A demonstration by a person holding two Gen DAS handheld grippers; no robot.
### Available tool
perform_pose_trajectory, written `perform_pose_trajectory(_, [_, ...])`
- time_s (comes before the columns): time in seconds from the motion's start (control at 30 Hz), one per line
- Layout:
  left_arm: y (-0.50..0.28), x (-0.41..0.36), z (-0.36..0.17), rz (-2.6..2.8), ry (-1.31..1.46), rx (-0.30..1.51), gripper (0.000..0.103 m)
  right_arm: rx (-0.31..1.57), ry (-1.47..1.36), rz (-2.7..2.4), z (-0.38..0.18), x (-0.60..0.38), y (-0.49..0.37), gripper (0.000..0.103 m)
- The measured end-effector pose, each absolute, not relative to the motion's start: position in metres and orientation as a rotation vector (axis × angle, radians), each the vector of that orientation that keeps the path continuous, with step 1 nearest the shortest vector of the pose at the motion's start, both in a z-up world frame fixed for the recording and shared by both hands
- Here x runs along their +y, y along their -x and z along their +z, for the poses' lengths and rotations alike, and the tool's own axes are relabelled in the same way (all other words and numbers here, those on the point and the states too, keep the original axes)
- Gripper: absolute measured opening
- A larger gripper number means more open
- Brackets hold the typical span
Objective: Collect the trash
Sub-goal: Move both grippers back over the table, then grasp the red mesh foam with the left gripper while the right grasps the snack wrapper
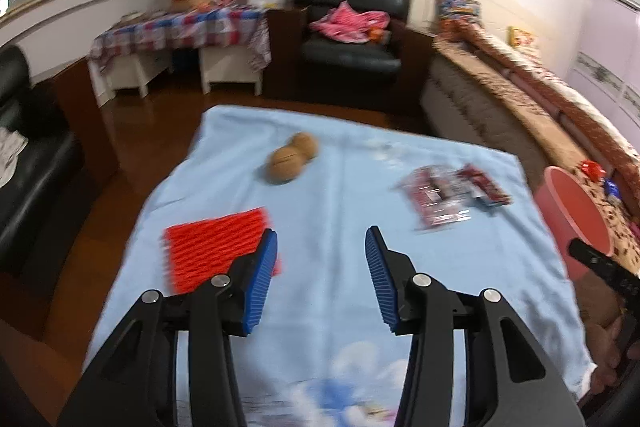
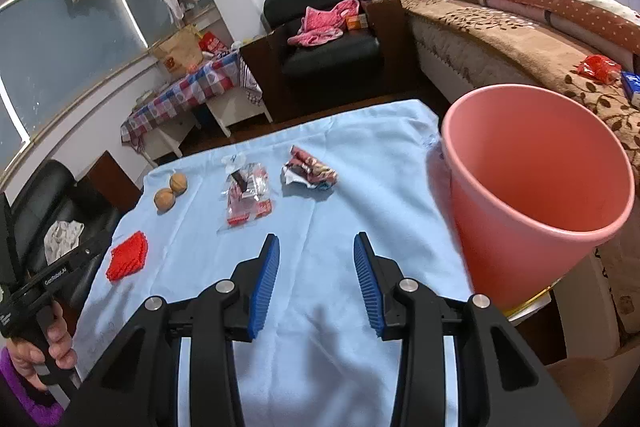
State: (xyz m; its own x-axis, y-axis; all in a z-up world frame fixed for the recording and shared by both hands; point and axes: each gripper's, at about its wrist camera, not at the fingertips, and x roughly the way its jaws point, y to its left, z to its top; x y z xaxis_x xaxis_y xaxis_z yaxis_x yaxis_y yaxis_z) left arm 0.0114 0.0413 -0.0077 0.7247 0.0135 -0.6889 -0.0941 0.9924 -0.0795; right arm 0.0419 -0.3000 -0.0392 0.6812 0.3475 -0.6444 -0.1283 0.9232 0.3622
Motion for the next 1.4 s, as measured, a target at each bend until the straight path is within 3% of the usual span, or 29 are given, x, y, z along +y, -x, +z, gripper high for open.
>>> perform_pose_trajectory(0.47, [-0.02,0.081,-0.056,0.118,0.033,0.898,0.047,0.843,-0.253,0.309,-0.056,-0.274,-0.058,0.039])
perform_pose_trajectory(0.83, [-0.033,0.084,-0.06,0.116,0.044,0.933,0.045,0.876,-0.228,0.338,-0.064,-0.256,-0.069,0.039])
perform_pose_trajectory(1.13, [-0.034,0.09,-0.059,0.118,0.056,0.932,0.018,0.892,-0.209,0.356,-0.067,-0.246,-0.072,0.039])
perform_pose_trajectory(1.27, [-0.032,0.091,-0.055,0.108,0.064,0.913,0.001,0.893,-0.201,0.361,-0.065,-0.243,-0.072,0.039])
perform_pose_trajectory(1.4, [-0.027,0.091,-0.043,0.071,0.109,0.872,0.0,0.889,-0.194,0.365,-0.063,-0.242,-0.072,0.039])
